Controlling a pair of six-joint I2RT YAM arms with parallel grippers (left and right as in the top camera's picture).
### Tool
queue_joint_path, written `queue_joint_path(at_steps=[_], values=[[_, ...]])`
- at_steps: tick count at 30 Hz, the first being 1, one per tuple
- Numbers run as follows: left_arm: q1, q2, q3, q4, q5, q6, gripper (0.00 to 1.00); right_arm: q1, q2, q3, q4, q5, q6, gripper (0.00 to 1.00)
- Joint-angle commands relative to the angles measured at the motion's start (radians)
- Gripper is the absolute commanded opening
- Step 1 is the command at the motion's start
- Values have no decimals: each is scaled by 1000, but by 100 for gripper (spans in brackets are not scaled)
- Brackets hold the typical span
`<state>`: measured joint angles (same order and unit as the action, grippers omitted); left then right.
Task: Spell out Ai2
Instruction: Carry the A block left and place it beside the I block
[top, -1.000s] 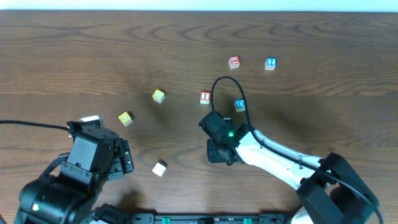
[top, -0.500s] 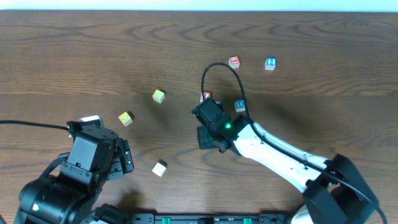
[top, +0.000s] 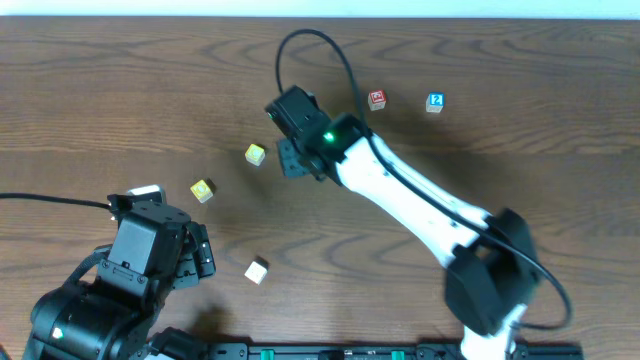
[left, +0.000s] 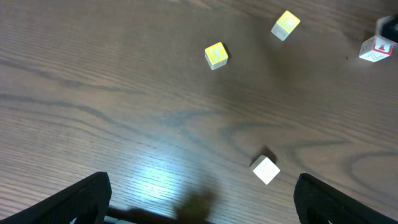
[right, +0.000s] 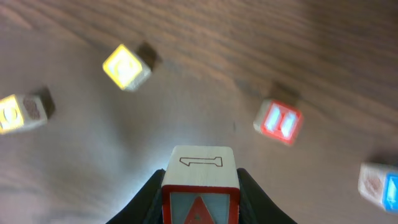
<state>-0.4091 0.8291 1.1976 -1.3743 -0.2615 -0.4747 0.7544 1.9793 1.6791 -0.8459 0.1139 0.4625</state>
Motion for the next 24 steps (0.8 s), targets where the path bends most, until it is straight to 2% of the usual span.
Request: queue_joint_path(at_steps=[1, 6, 24], values=[[3, 0, -1, 2, -4, -5, 95, -19, 107, 140, -50, 29, -31, 20], [3, 0, -1, 2, -4, -5, 95, -49, 222, 241, -97, 8, 8, 20], [3, 0, -1, 27, -11, -4, 95, -90, 320, 245, -67, -43, 121, 19]])
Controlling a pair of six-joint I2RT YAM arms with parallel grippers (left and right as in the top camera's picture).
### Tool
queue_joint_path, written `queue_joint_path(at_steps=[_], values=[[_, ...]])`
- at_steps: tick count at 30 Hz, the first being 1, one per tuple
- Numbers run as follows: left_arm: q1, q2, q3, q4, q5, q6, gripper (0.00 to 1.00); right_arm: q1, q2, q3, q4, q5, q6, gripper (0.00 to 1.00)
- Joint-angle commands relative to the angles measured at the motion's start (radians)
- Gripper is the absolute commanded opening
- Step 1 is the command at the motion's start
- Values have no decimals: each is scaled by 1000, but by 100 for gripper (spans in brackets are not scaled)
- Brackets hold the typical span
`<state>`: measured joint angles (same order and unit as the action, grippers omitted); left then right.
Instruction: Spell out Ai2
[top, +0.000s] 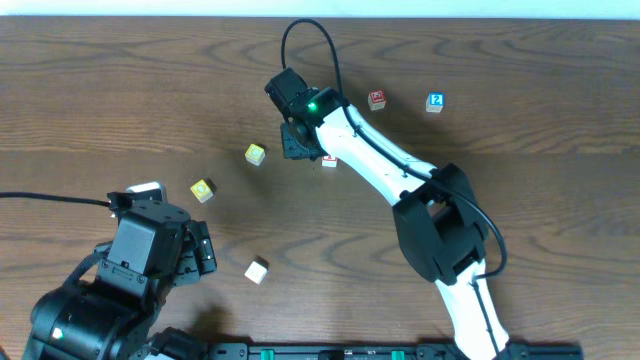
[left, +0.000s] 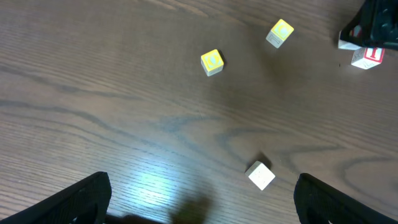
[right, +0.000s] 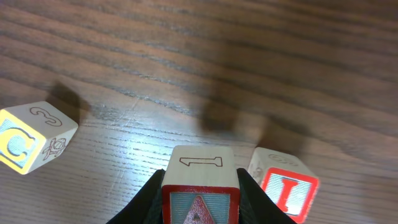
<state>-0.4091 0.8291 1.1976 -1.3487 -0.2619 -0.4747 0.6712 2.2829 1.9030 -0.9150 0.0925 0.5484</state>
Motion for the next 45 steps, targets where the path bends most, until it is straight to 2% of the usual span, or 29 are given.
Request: queue_joint_path(at_steps=[1, 24, 45], values=[[3, 0, -1, 2, -11, -4, 95, -7, 23, 21, 2, -32, 38, 19], [3, 0, -1, 2, -11, -4, 95, -30, 46, 21, -31, -21, 83, 20], [3, 0, -1, 4, -19, 0, 95, -29, 47, 21, -31, -22, 83, 38]])
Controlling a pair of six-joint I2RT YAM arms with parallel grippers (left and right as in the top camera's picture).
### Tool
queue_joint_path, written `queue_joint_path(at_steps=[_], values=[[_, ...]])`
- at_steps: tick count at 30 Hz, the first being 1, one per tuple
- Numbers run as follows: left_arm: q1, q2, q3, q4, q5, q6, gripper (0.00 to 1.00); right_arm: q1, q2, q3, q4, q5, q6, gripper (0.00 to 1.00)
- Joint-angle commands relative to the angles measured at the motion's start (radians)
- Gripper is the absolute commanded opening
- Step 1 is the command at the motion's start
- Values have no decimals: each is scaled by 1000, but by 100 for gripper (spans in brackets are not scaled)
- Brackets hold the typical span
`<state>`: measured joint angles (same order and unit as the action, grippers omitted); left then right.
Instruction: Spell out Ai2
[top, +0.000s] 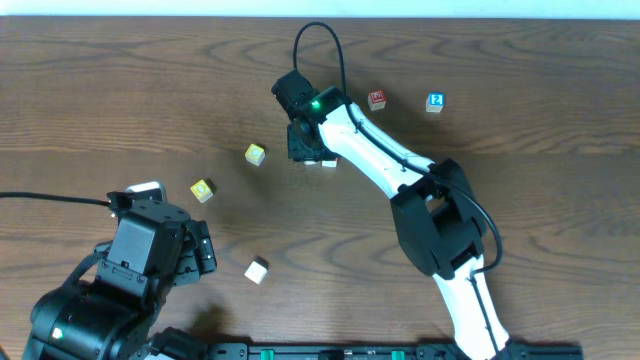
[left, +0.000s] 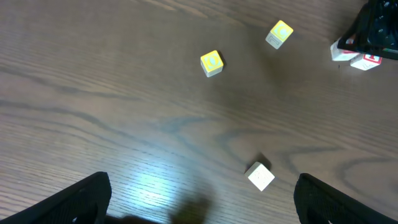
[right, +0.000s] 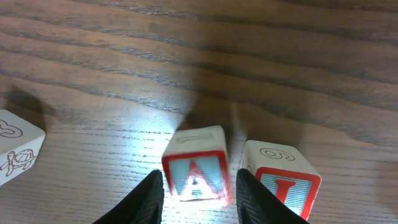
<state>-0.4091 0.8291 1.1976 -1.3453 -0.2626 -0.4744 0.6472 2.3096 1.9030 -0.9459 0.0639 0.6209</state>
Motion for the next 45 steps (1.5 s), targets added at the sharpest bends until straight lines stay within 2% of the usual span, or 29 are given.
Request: queue_joint_path(at_steps=[1, 4, 24, 31, 45], values=[[3, 0, -1, 0, -18, -1, 95, -5, 20, 21, 0, 7, 11, 38], [3, 0, -1, 1, -19, -1, 95, -5, 20, 21, 3, 7, 11, 41], [3, 0, -1, 0, -29, -1, 95, -5, 20, 21, 49, 44, 2, 41], [3, 0, -1, 0, -29, -1, 95, -5, 19, 21, 71, 63, -71, 47], [3, 0, -1, 0, -29, -1, 95, -4, 21, 21, 62, 64, -238, 49]])
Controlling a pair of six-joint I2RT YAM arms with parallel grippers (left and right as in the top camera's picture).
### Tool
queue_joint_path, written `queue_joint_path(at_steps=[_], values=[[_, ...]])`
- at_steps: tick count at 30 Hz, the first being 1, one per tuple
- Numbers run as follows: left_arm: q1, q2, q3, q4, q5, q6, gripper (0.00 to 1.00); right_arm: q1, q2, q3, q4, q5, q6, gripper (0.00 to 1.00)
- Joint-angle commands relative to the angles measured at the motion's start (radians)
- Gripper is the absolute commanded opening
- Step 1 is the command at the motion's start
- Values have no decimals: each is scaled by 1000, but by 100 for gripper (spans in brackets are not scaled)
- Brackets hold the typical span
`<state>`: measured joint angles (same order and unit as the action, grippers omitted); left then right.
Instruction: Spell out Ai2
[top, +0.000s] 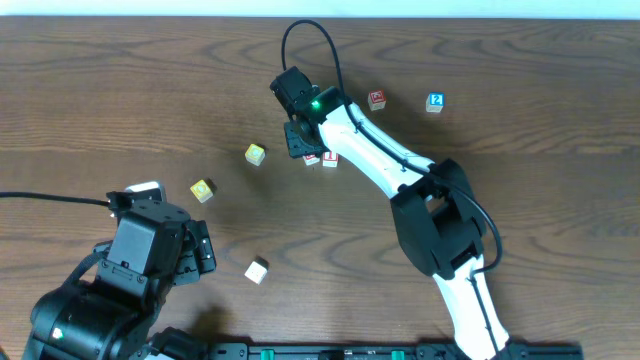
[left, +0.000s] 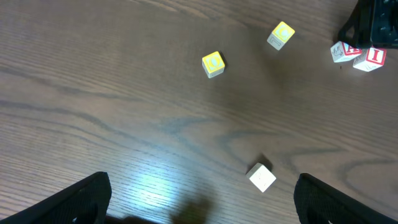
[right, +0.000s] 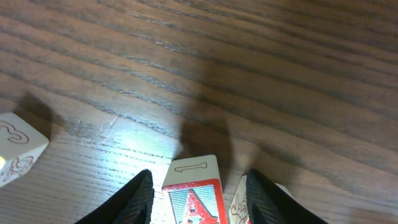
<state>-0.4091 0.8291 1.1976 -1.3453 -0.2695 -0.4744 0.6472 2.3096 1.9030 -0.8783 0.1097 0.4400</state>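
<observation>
The red letter A block (right: 194, 190) stands on the table between the spread fingers of my open right gripper (right: 199, 180), with a gap on each side. The red letter I block (top: 329, 159) sits just right of the A block (top: 311, 158); in the right wrist view it is mostly hidden behind the right finger. A blue block marked 2 (top: 434, 101) lies far right at the back. My right gripper (top: 298, 137) hangs just behind the A and I pair. At the front left, my left gripper (left: 202, 208) is open and holds nothing.
Another red block (top: 377, 98) lies left of the blue one. Two yellow blocks (top: 255, 153) (top: 203, 190) lie left of the pair, and a white block (top: 257, 269) sits near the left arm (top: 150, 250). The table's front edge holds a black rail (top: 350, 352).
My right gripper has drawn back off the A block, which now stands uncovered beside the I block in the overhead view. The left arm has not moved.
My right gripper was shut on the A block above the table left of centre. Then it held the block low beside the I block. Then its fingers stood apart with the A block down next to the I. Now it has pulled back a little.
</observation>
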Motion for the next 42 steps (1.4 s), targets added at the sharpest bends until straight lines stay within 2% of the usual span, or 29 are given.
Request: queue_joint_path(at_steps=[1, 42], values=[[3, 0, -1, 0, -22, -1, 95, -4, 23, 21, -8, 18, -57, 51], [3, 0, -1, 12, -22, -1, 95, 2, 43, 21, -32, 78, -66, 53]])
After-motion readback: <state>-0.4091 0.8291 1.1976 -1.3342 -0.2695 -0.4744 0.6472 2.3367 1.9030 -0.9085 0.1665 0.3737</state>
